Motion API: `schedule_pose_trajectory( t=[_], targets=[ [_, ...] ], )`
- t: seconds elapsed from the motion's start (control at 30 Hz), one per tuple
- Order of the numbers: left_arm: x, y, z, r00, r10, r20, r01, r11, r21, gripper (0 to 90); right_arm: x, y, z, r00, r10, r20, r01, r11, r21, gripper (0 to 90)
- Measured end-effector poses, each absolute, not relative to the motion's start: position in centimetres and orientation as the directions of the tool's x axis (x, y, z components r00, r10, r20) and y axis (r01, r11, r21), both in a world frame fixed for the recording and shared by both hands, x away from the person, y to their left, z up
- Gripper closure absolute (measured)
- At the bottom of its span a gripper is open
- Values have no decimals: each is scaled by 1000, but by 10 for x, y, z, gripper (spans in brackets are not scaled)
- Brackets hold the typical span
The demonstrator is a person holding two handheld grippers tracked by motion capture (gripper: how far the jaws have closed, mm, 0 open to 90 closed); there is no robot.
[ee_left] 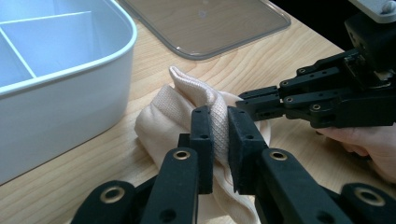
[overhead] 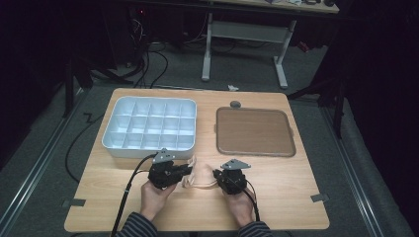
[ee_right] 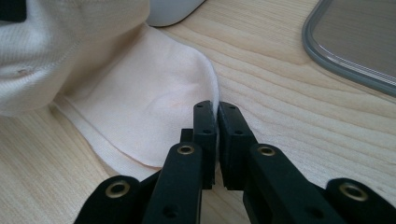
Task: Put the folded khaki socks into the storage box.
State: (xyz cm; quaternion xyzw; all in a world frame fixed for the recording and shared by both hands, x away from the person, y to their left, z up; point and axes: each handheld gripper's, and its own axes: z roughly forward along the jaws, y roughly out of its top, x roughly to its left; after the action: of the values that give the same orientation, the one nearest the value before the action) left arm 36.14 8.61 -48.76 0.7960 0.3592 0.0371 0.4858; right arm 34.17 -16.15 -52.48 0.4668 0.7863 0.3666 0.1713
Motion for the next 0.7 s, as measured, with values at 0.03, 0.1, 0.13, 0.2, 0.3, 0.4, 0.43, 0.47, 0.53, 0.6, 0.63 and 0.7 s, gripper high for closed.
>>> schedule_pose_trajectory(
  t=[0.03, 0.1, 0.13, 0.2, 0.3, 0.4, 0.43, 0.47, 0.53, 0.6, 0.63, 0.7],
  targets=[
    [361, 85, -488, 740, 606, -290, 536, -272, 799, 818, 342, -161, -525, -509, 858, 73, 606, 297, 738, 866],
    [362, 84, -488, 742, 604, -289, 535, -275, 799, 818, 342, -161, -525, -511, 856, 77, 607, 296, 737, 866],
    [362, 83, -488, 743, 604, -289, 535, -275, 799, 818, 342, -161, -525, -513, 855, 77, 606, 297, 738, 866],
    [361, 81, -487, 747, 601, -286, 532, -281, 799, 818, 343, -160, -525, -513, 855, 81, 608, 295, 737, 866],
    [362, 78, -487, 748, 604, -273, 526, -290, 800, 816, 343, -160, -525, -518, 851, 82, 605, 297, 739, 866],
    [364, 75, -489, 749, 609, -263, 526, -303, 795, 815, 343, -160, -526, -519, 851, 81, 604, 298, 739, 866],
    [364, 73, -490, 750, 608, -259, 525, -310, 792, 815, 344, -160, -526, -518, 852, 81, 606, 298, 738, 866],
    [364, 71, -490, 751, 608, -259, 526, -313, 791, 815, 344, -160, -526, -518, 851, 80, 606, 299, 737, 866],
    [364, 69, -491, 755, 605, -252, 523, -325, 788, 815, 344, -160, -527, -521, 850, 76, 604, 304, 737, 866],
    [364, 67, -492, 758, 601, -252, 523, -329, 786, 814, 344, -160, -527, -521, 850, 74, 604, 306, 736, 866],
    [365, 66, -492, 759, 600, -251, 522, -332, 786, 814, 344, -160, -527, -521, 851, 74, 604, 306, 736, 866],
    [365, 64, -493, 761, 598, -250, 524, -339, 782, 813, 345, -160, -527, -521, 851, 74, 604, 306, 736, 866]
  ],
)
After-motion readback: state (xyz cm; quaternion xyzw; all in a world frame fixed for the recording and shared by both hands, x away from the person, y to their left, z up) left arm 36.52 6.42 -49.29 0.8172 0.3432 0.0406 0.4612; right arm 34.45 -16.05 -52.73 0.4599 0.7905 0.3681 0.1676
